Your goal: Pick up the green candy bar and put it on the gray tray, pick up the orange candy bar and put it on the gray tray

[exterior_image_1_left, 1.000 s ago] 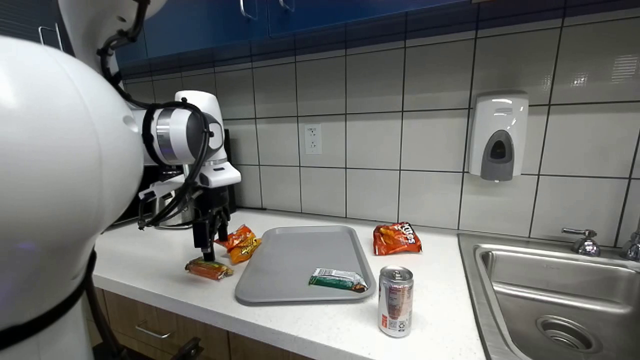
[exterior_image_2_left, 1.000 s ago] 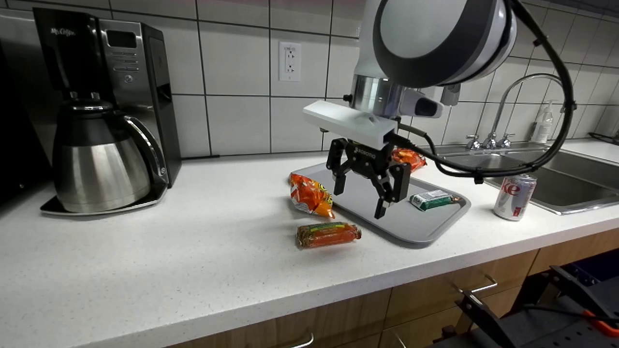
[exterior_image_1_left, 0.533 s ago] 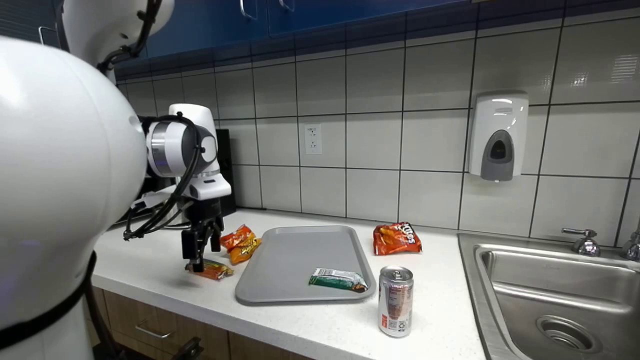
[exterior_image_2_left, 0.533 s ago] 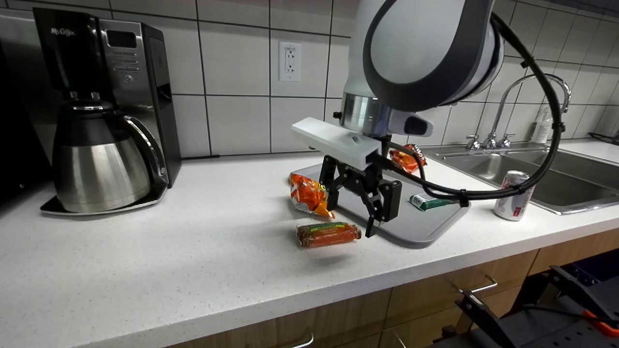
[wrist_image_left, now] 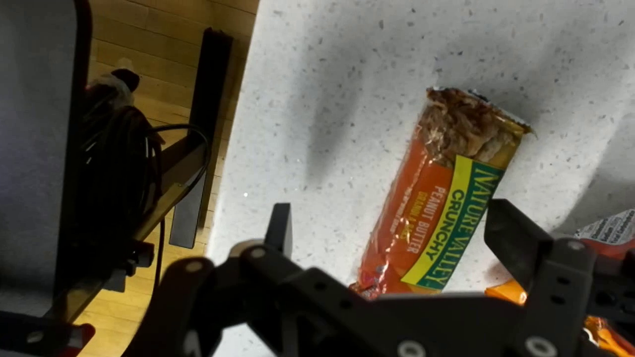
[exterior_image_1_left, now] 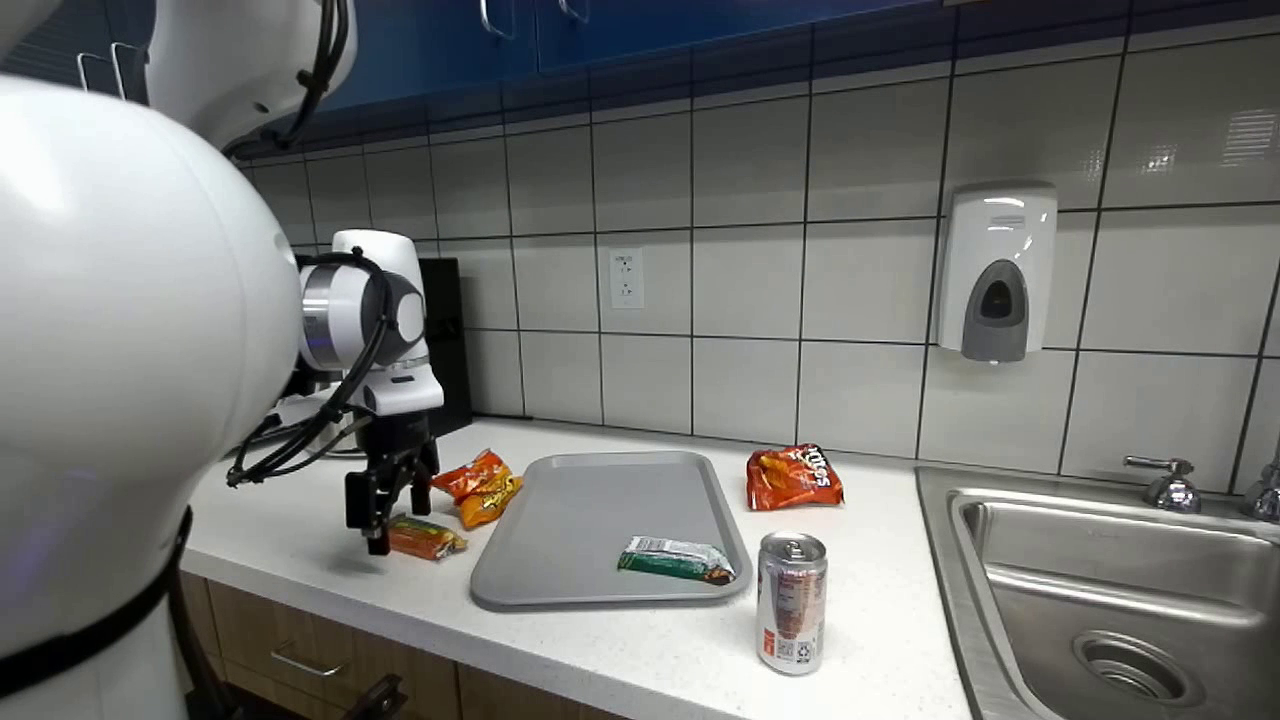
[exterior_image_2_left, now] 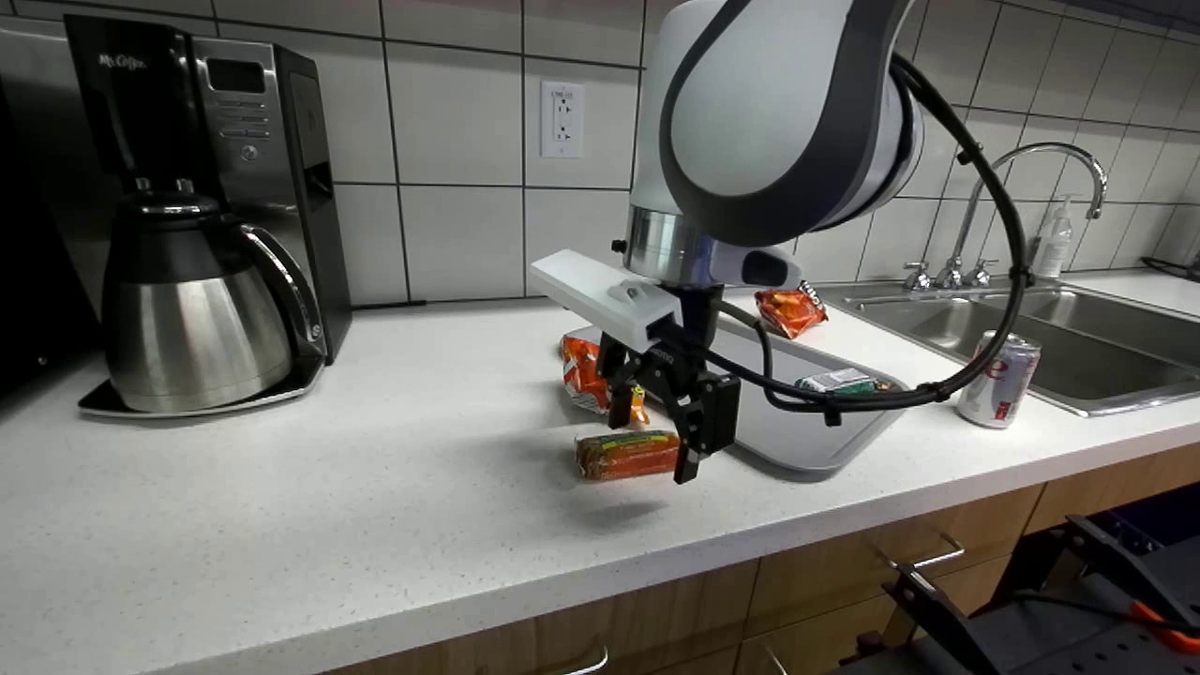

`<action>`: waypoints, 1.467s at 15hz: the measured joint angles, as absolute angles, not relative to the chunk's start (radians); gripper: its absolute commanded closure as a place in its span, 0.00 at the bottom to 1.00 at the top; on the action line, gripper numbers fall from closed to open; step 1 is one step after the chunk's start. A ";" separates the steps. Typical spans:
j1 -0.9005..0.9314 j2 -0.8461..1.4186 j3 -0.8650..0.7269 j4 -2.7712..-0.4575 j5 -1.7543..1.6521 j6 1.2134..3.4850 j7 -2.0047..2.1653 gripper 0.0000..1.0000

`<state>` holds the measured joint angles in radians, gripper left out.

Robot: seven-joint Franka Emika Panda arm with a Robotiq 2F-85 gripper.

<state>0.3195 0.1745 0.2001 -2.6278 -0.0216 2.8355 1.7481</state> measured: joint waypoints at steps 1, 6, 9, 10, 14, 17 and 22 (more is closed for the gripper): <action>0.328 0.185 0.194 -2.619 -0.022 2.837 1.759 0.00; 0.365 0.234 0.156 -2.575 -0.022 2.838 1.818 0.00; 0.380 0.259 0.138 -2.552 -0.022 2.838 1.837 0.00; 0.384 0.267 0.133 -2.545 -0.022 2.838 1.840 0.00; 0.388 0.283 0.131 -2.528 -0.020 2.838 1.841 0.42; 0.390 0.284 0.131 -2.523 -0.020 2.838 1.841 0.66; 0.391 0.284 0.131 -2.517 -0.019 2.838 1.841 0.82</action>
